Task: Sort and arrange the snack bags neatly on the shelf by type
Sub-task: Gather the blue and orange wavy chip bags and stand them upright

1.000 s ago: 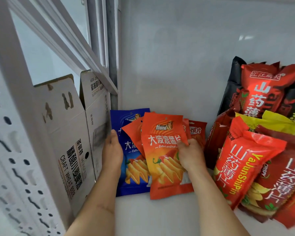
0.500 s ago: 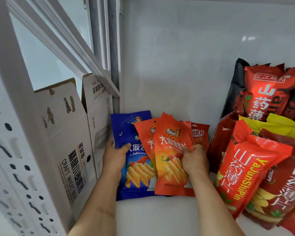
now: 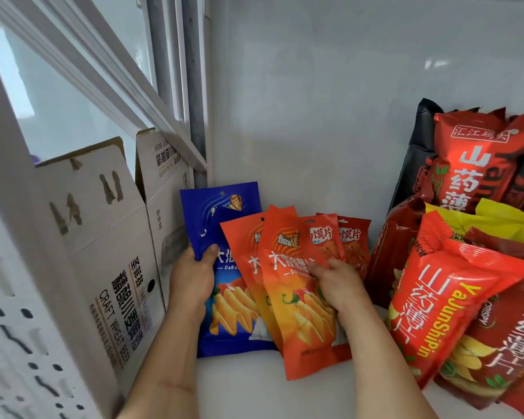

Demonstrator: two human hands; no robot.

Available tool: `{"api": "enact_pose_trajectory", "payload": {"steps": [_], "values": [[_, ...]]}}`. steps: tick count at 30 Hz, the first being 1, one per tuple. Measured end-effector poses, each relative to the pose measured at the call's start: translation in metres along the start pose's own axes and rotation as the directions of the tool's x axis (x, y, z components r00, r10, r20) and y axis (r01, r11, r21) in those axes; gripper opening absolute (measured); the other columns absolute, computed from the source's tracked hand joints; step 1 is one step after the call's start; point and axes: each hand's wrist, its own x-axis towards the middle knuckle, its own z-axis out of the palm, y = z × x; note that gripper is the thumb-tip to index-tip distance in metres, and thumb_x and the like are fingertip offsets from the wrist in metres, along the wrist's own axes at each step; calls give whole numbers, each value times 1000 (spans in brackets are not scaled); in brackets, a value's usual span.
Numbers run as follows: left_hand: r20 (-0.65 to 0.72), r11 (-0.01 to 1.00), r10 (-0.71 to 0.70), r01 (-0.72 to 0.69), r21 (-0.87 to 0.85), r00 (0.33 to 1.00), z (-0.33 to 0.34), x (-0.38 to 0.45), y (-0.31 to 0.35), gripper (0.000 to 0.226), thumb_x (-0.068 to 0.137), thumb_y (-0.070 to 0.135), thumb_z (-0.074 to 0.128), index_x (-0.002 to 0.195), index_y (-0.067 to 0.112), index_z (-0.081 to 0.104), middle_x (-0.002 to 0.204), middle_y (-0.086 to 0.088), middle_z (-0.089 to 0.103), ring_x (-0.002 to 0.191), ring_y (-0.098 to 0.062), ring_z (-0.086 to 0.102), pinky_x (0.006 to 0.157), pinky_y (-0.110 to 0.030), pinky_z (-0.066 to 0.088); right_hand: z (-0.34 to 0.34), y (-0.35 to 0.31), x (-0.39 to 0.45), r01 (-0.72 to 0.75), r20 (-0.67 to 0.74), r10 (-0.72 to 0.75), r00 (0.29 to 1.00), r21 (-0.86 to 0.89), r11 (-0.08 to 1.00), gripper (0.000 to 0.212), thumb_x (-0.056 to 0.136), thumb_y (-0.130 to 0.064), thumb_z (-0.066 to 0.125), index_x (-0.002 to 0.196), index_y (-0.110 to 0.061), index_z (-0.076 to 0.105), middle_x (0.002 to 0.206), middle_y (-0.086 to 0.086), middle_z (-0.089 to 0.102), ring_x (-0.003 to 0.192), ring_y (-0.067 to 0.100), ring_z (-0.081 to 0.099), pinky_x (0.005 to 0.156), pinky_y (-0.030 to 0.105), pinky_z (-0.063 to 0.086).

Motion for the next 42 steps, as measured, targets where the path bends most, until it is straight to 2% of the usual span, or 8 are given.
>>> {"api": "enact_pose_trajectory", "payload": {"steps": [4, 9, 23, 27, 30, 32, 36, 42], "values": [[-4, 998, -43, 43, -56, 999, 2, 2, 1, 25, 100, 40, 57, 114, 20, 62, 98, -4, 74, 87, -23, 72, 73, -37, 58, -5, 0, -13, 30, -80, -28, 996, 33, 999, 18, 97, -32, 56, 87, -21, 66, 94, -2, 69, 93, 24, 64, 92, 38, 50], [-25, 987, -104, 100, -125, 994, 5, 5, 2, 27, 102, 39, 55, 118, 18, 59, 99, -4, 71, 83, -19, 70, 64, -31, 53, -8, 12, -46, -4, -150, 22, 988, 118, 993, 22, 96, -39, 56, 100, -19, 63, 99, 1, 69, 94, 24, 65, 93, 44, 51], [20, 992, -74, 76, -102, 997, -6, -34, 6, 28, 101, 37, 56, 120, 18, 62, 110, -6, 73, 97, -27, 71, 91, -50, 57, -26, 38, -160, -15, -113, 60, 992, 362, 932, 19, 93, -35, 63, 101, -21, 72, 95, -6, 77, 89, 19, 73, 89, 47, 56], [33, 988, -83, 87, -131, 996, -21, -72, 6, 9, 103, 32, 54, 99, 27, 60, 101, -3, 72, 95, -26, 70, 90, -46, 56, -39, 44, -198, -42, -72, 82, 994, 444, 895, 17, 94, -29, 64, 103, -17, 71, 94, -3, 77, 87, 20, 74, 87, 46, 57], [15, 993, -63, 64, -95, 998, -36, -106, 9, 18, 102, 34, 55, 111, 20, 62, 109, -4, 71, 97, -28, 68, 89, -45, 55, -56, 58, -231, -72, -38, 103, 994, 483, 873, 18, 94, -29, 64, 103, -16, 71, 96, 2, 77, 90, 24, 74, 89, 50, 56], [-11, 998, -31, 30, -61, 999, -45, -136, 11, 30, 101, 36, 55, 121, 15, 60, 109, -5, 70, 92, -27, 67, 79, -39, 53, -72, 70, -255, -83, -31, 114, 993, 505, 859, 17, 93, -26, 65, 101, -13, 71, 96, 5, 77, 91, 26, 73, 91, 52, 55], [8, 995, -13, 14, -96, 1000, -51, -213, 10, 21, 102, 35, 55, 106, 14, 56, 86, 2, 66, 70, -15, 63, 60, -30, 49, -119, 96, -309, -60, -63, 106, 992, 505, 861, 14, 94, -23, 64, 100, -13, 72, 94, 3, 77, 89, 24, 74, 89, 49, 56], [130, 987, -66, 84, -137, 989, -12, -323, -2, 17, 100, 37, 57, 90, 24, 59, 93, -1, 74, 79, -20, 72, 76, -39, 58, -213, 148, -378, -71, -181, 179, 967, 483, 873, 14, 93, -28, 65, 101, -18, 71, 92, 0, 77, 85, 22, 75, 88, 48, 57]]}}
